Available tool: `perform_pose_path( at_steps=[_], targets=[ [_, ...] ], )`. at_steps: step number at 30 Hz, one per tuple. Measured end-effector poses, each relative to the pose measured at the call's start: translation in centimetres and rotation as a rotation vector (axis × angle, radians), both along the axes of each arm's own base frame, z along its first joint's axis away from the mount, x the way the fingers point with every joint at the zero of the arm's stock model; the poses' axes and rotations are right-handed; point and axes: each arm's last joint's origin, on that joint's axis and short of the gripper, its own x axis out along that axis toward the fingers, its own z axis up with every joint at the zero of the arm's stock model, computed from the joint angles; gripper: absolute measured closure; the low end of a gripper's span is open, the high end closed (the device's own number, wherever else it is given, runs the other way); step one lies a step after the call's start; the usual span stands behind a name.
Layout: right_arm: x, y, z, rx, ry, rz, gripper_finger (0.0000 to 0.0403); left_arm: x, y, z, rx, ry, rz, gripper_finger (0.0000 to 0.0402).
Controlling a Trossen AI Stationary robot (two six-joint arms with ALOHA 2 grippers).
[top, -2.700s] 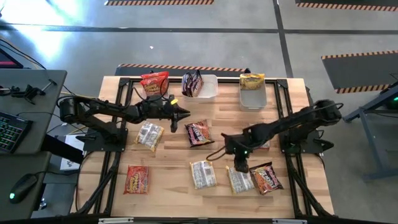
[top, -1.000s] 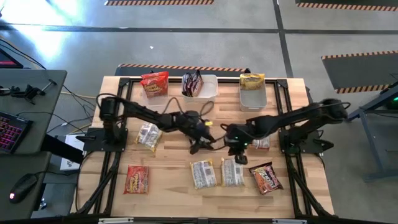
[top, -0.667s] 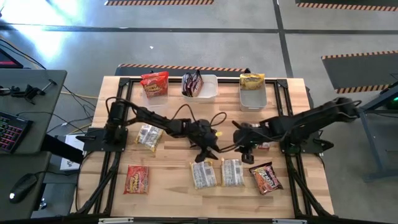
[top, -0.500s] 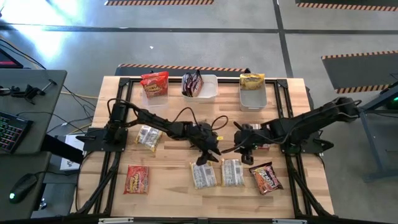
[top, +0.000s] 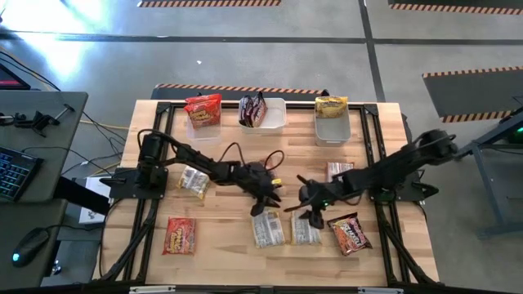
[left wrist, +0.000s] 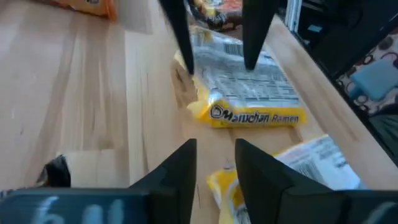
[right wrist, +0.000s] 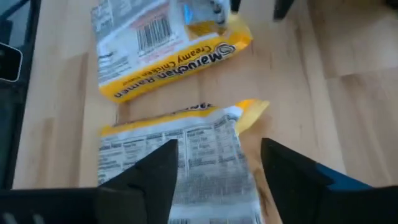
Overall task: Sort Maruchan noodles
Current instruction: Put the yellow noodle pack into the gray bin
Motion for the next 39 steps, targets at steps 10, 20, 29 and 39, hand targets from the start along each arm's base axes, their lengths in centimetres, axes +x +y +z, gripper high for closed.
perform_pose_path(
  at_steps=[10, 20, 29, 39],
  targets=[
    [2.1, -0.4, -2.1, 0.009, 0.056, 0.012, 0.0243, -1.2, 0.6, 0.5, 0.011, -0.007, 0.004, 0.0332],
    [2.6, -1.1, -1.8, -0.037, -0.025, 0.102, 0.0395, -4.1, 2.7, 1.1, -0.004, -0.074, 0.070, 0.0369],
    [3.1, -4.1, -0.1, -0.129, -0.155, 0.136, 0.0401, -5.4, 3.4, 1.5, -0.056, -0.074, 0.151, 0.0374],
    [3.9, -6.9, 2.7, -0.243, -0.426, 0.226, 0.0402, -5.3, 3.5, 1.5, 0.000, -0.082, 0.134, 0.0304]
  ],
)
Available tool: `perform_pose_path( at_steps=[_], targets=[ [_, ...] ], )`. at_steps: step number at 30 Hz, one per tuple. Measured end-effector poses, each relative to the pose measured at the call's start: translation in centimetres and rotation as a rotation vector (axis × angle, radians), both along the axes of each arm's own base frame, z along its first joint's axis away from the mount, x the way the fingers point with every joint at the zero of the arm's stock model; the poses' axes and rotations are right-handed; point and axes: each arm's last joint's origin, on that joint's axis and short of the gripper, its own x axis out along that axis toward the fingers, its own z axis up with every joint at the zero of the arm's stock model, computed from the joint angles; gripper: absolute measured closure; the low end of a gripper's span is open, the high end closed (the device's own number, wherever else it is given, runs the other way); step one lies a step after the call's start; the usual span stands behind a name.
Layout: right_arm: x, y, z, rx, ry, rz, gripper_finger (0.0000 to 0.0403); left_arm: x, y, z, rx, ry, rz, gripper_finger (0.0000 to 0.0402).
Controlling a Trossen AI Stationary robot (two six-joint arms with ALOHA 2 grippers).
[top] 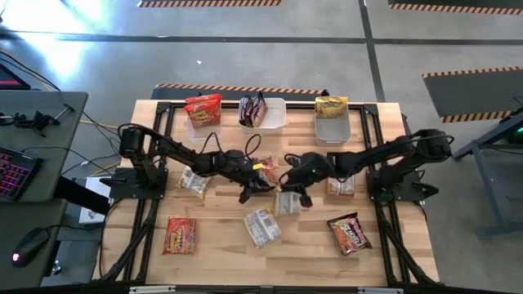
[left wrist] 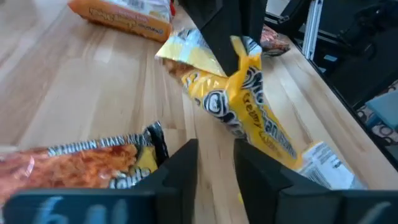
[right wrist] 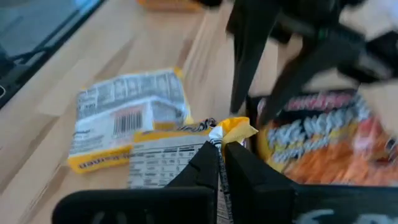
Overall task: Sort Maruchan noodles
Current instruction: Put the yellow noodle pack into the gray bin
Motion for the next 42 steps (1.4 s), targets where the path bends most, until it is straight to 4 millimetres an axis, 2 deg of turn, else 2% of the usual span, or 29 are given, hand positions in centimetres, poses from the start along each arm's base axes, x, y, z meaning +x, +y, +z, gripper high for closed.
perform_pose_path(
  at_steps=[6, 10, 18, 26, 30, 33, 37, 42],
  targets=[
    [0.5, -1.4, 1.1, -0.039, -0.164, 0.115, 0.0403, 0.1, 0.5, 0.1, 0.051, -0.017, -0.008, 0.0258],
    [0.6, -2.1, 1.6, -0.043, -0.233, 0.153, 0.0403, 0.0, 1.0, 0.0, 0.085, -0.022, -0.009, 0.0249],
    [0.6, -3.2, 1.9, -0.101, -0.287, 0.162, 0.0403, -0.2, 0.9, 0.0, 0.073, -0.044, -0.057, 0.0278],
    [0.6, -3.4, 1.6, -0.179, -0.264, 0.130, 0.0403, -0.2, 0.3, 0.1, 0.078, -0.067, -0.073, 0.0316],
    [0.6, -3.4, 1.7, -0.193, -0.269, 0.126, 0.0403, -0.1, 0.4, 0.2, 0.143, -0.094, -0.073, 0.0321],
    [0.6, -3.4, 1.7, -0.178, -0.273, 0.149, 0.0403, -0.4, 1.1, 0.4, 0.194, -0.053, -0.038, 0.0315],
    [0.6, -3.3, 1.7, -0.168, -0.277, 0.166, 0.0403, -1.9, 2.6, 1.9, 0.266, 0.041, 0.000, 0.0300],
    [0.6, -3.3, 1.7, -0.169, -0.280, 0.167, 0.0403, -3.9, 4.2, 6.0, 0.278, 0.002, 0.071, 0.0289]
  ],
)
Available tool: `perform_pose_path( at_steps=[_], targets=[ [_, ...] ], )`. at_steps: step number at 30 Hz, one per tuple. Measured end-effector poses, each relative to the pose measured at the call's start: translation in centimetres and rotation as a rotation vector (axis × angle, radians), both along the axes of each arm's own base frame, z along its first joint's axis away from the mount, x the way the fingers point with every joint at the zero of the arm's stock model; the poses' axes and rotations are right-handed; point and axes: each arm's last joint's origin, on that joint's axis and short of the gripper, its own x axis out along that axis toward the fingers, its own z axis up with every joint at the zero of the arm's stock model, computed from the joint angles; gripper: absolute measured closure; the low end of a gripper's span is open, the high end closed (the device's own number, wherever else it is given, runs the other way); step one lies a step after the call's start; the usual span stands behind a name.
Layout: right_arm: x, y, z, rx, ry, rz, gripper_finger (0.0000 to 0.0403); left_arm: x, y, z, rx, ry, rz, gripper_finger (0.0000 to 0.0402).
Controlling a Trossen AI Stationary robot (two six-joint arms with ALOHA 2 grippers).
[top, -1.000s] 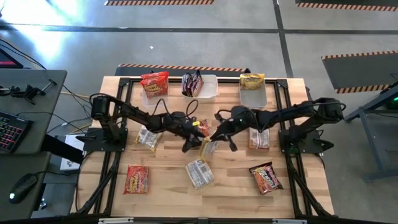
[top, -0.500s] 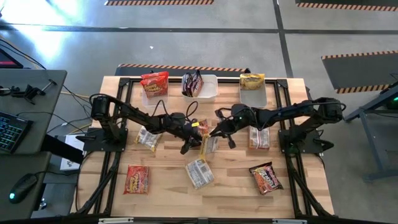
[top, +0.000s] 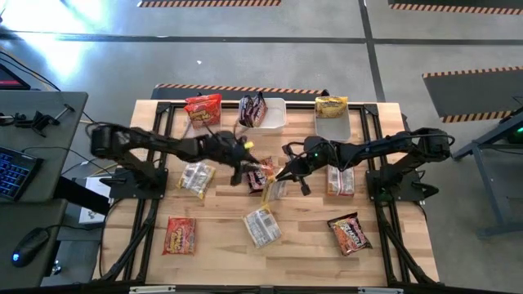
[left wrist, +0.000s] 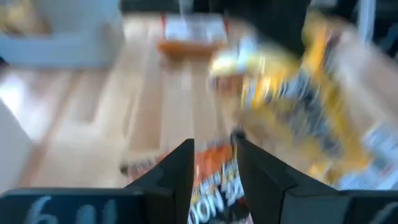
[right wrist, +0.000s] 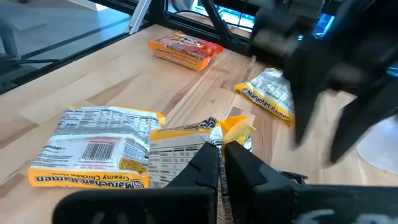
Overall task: Sort Maruchan noodles
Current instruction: Put the yellow noodle pack into the gray bin
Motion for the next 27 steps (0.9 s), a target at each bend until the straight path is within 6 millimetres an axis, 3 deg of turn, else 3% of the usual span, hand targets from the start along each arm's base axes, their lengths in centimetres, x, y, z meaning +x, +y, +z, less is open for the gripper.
perform_pose_path(
  at_steps=[4, 12, 19, 27],
  targets=[
    [0.0, 0.0, 0.0, -0.001, -0.001, 0.000, 0.0403, -0.5, 0.0, 2.4, -0.124, -0.116, -0.081, 0.0287],
    [0.0, 0.0, 0.0, -0.009, -0.007, 0.003, 0.0403, 0.8, -0.7, 2.5, -0.279, -0.098, -0.062, 0.0236],
    [0.0, 0.0, 0.0, -0.020, -0.009, -0.005, 0.0403, 2.8, -1.8, 3.1, -0.255, -0.032, -0.114, 0.0188],
    [0.0, -0.1, 0.0, -0.022, -0.010, -0.011, 0.0403, 4.3, -2.4, 3.0, -0.160, -0.002, -0.114, 0.0178]
  ],
)
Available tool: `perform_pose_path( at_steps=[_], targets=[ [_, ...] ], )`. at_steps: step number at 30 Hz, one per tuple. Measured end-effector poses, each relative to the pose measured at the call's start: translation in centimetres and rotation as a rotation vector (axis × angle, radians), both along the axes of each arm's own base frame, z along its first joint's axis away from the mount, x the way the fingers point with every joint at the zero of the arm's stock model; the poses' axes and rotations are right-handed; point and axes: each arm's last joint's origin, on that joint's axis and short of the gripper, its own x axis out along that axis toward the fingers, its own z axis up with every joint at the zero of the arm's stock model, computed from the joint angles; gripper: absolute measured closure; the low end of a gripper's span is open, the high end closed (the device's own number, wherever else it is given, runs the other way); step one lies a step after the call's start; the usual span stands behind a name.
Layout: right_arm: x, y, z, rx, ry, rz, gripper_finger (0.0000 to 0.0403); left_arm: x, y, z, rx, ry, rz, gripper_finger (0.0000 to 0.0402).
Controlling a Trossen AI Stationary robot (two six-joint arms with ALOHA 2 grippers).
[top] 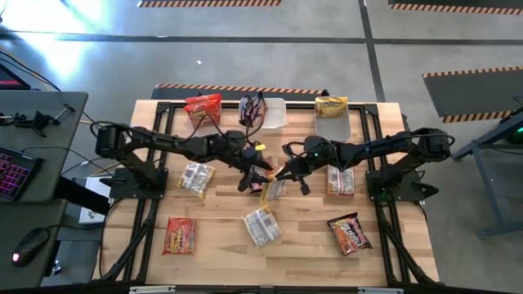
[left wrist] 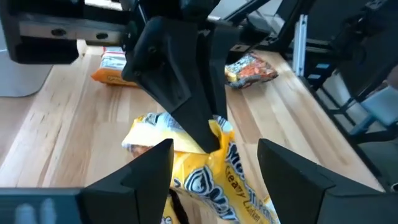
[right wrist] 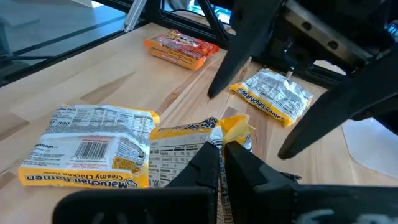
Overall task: Sort Maruchan noodles
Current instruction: Put the yellow noodle pack into the gray bin
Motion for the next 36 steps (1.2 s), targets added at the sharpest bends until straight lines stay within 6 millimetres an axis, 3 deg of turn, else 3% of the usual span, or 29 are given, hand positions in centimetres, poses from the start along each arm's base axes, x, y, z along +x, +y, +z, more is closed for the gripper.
perform_pose_path(
  at_steps=[9, 20, 25, 29, 36],
  targets=[
    [0.0, 0.0, 0.0, -0.002, -0.005, -0.001, 0.0403, 0.8, 0.1, -1.1, 0.011, 0.029, 0.001, 0.0225],
    [0.0, -0.1, 0.0, -0.011, 0.000, -0.034, 0.0403, 0.8, 0.4, -1.1, 0.028, 0.023, -0.024, 0.0390],
    [0.1, -0.2, 0.0, 0.029, 0.013, -0.081, 0.0400, 0.6, 1.0, -1.0, -0.044, 0.033, -0.033, 0.0397],
    [-0.2, -0.4, 0.3, 0.067, 0.052, -0.200, 0.0368, 0.6, 1.9, -1.0, -0.101, 0.046, 0.045, 0.0400],
    [-2.9, 0.7, 2.8, 0.127, 0.132, -0.529, 0.0265, 0.3, 3.2, -1.1, -0.273, 0.007, 0.284, 0.0401]
  ],
)
